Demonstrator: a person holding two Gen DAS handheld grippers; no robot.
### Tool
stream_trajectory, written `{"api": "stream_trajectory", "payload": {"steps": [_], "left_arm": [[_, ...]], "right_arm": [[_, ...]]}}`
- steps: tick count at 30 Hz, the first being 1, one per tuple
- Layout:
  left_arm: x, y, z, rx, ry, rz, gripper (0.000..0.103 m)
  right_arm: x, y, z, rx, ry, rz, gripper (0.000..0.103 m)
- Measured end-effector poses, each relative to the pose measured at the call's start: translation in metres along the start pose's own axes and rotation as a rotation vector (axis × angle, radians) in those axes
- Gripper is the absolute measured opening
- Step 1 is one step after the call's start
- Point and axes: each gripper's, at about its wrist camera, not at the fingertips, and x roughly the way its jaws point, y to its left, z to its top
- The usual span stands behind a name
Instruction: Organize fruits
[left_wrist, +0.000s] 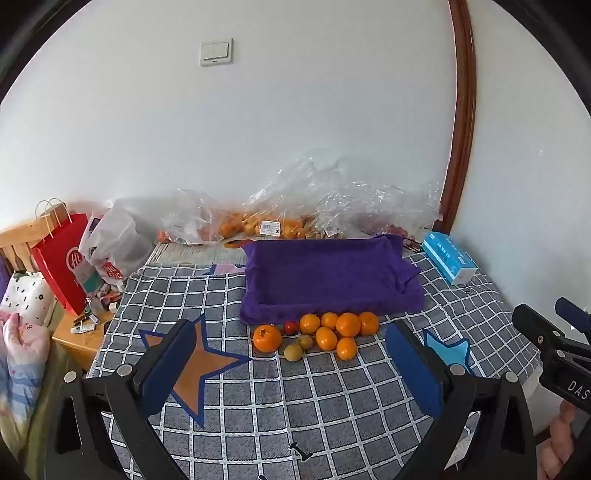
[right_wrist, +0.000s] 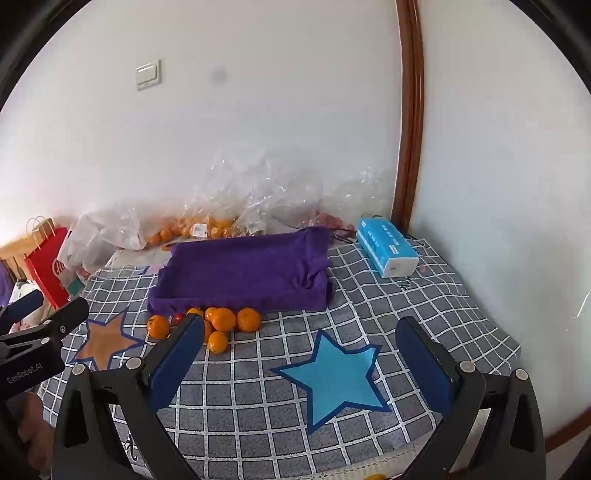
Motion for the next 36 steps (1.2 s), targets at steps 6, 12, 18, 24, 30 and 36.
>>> {"api": "stream_trajectory", "payload": {"steps": [6, 12, 18, 24, 30, 36], "left_arm": [[0.000, -0.001, -0.002, -0.017, -0.003, -0.010, 0.103], [-0.002, 0.007, -0.002, -0.052, 0.002, -0.020, 0.103], [-0.002, 0.006, -0.001, -0.052, 0.001, -0.012, 0.103], [-0.002, 0.006, 0.001, -0.051, 0.001, -0.013, 0.103], [-0.004, 0.007, 0.003, -0.059, -0.006, -0.013, 0.103], [-0.006, 0.008, 0.000, -0.061, -0.008, -0.019, 0.103]], "right_arm": [[-0.001, 0.000, 0.000, -0.009, -0.017, -0.002, 0.102], [-0.008, 0.004, 0.002, -0.014, -0.016, -0.002, 0.102], [-0.005, 0.006, 0.002, -0.013, -0.011, 0.012, 0.102], [-0.006, 0.009, 0.002, -0.021, -0.014, 0.016, 0.102], [-0.007, 0.009, 0.002, -0.020, -0.016, 0.018, 0.102], [-0.006, 0.009, 0.003, -0.016, -0.015, 0.019, 0.102]]}}
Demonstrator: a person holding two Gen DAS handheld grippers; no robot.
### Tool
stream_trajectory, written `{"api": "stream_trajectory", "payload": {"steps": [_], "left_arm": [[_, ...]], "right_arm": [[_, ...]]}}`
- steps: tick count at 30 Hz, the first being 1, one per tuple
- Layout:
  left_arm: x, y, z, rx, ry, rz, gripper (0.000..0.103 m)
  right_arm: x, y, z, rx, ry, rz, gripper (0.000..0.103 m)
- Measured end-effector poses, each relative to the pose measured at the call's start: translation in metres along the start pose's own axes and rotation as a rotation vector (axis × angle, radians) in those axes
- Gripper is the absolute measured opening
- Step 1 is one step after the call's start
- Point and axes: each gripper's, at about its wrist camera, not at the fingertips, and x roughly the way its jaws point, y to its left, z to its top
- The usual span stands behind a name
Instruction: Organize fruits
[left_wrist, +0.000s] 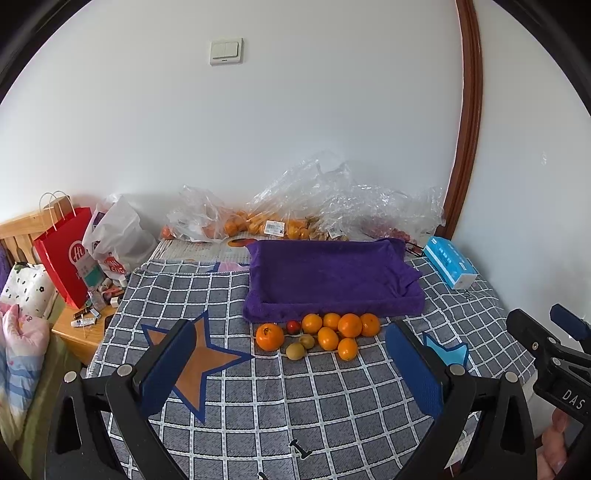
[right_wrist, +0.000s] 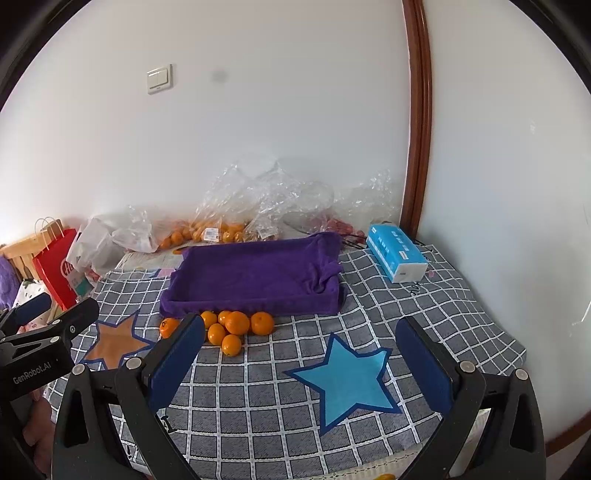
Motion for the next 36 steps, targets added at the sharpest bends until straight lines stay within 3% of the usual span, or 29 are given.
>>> {"api": "stream_trajectory", "payload": {"steps": [36], "left_arm": [[-0.0040, 0.0025, -0.0029, -0.008, -0.015, -0.004, 0.103]], "right_arm": [[0.0014, 0.0016, -0.0055, 0.007, -0.004, 0.015, 0.102]]}}
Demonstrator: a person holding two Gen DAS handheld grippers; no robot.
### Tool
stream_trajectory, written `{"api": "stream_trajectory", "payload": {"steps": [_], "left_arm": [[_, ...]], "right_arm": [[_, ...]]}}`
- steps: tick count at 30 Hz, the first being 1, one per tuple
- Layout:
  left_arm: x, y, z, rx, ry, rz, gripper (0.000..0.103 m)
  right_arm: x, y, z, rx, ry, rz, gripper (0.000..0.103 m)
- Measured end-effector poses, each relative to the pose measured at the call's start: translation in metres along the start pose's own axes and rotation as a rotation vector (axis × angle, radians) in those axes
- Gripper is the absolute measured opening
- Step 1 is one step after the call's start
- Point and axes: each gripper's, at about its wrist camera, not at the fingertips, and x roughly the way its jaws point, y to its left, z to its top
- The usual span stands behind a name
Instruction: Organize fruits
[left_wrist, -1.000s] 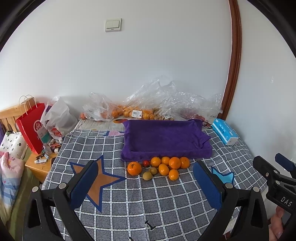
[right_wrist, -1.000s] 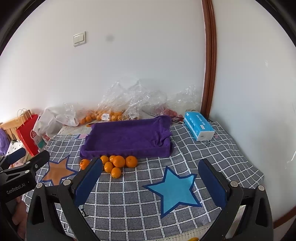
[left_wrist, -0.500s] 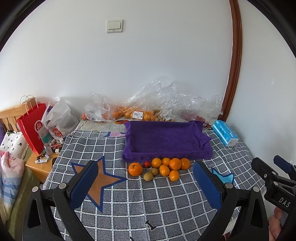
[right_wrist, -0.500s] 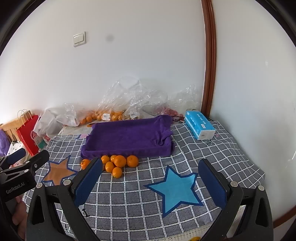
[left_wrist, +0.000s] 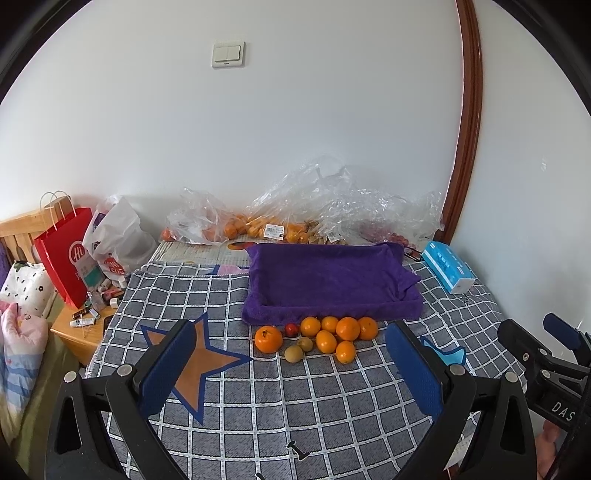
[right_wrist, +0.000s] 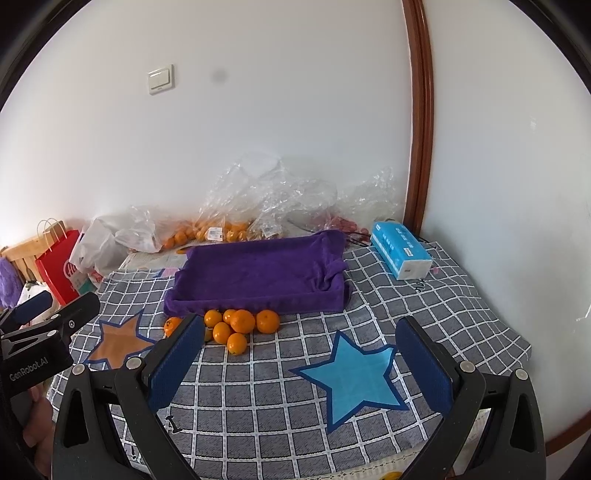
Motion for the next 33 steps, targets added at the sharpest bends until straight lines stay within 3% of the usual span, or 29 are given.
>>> {"api": "stream_trajectory", "payload": {"steps": [33], "left_arm": [[-0.0044, 0.0061, -0.0018, -0.017, -0.012, -0.017, 0.103]], "right_arm": [[0.0029, 0.0039, -0.0021, -0.012, 0.008, -0.003, 0.102]]}}
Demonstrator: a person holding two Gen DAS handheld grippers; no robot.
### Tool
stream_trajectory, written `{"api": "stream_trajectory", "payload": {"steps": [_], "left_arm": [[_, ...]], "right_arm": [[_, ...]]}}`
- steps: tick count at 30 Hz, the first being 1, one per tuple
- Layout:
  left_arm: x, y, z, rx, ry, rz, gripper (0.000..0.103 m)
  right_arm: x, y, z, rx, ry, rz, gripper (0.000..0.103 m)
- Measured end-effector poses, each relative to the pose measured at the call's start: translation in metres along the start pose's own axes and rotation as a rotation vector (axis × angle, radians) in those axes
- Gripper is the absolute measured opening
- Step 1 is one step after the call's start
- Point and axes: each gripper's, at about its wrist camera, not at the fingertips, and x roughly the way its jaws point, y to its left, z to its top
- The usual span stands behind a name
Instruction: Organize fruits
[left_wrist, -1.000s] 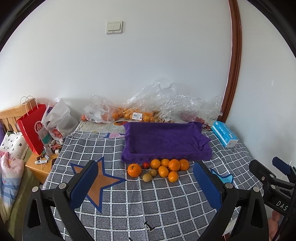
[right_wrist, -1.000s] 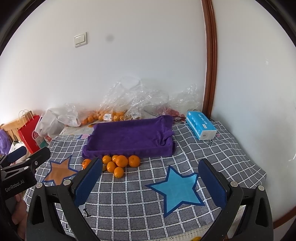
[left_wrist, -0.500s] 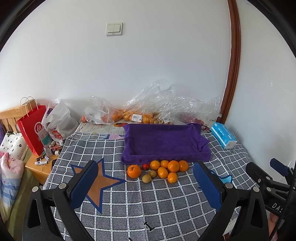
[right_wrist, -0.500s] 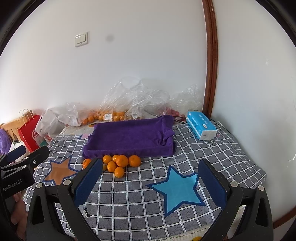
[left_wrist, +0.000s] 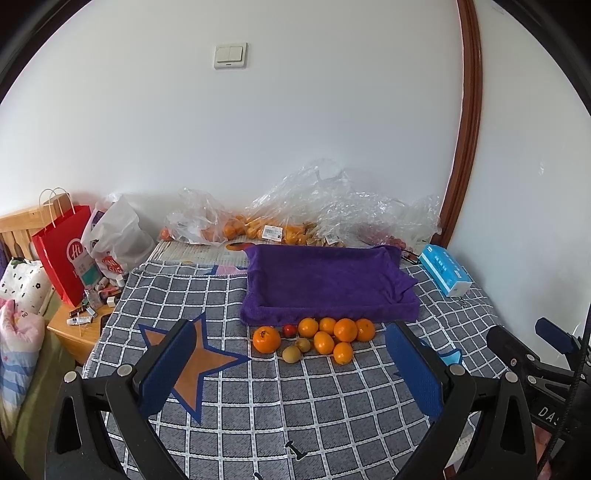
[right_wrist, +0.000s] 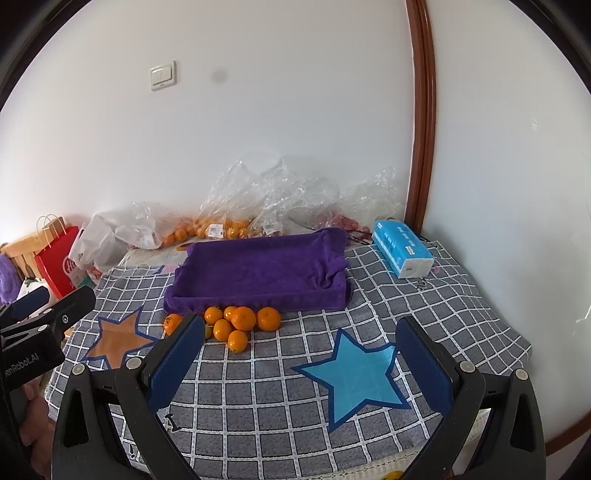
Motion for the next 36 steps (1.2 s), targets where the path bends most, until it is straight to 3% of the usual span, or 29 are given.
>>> {"api": "stream_trajectory", "payload": {"steps": [18, 30, 36], "left_arm": [[0.017, 0.000, 0.001, -0.013, 0.022, -0.022, 0.103], [0.070, 0.008, -0.007, -0.005, 0.101, -0.004, 0.102], [0.101, 0.022, -0.014, -0.013, 0.157, 0.022, 0.102]], "right_arm": [[0.011, 0.003, 0.001, -0.024, 0.007, -0.007, 0.102], [0.065, -0.007, -0.008, -0.002, 0.085, -0.033, 0.102], [0.099, -0.010, -0.016, 0.007, 0.108, 0.002, 0.102]]}}
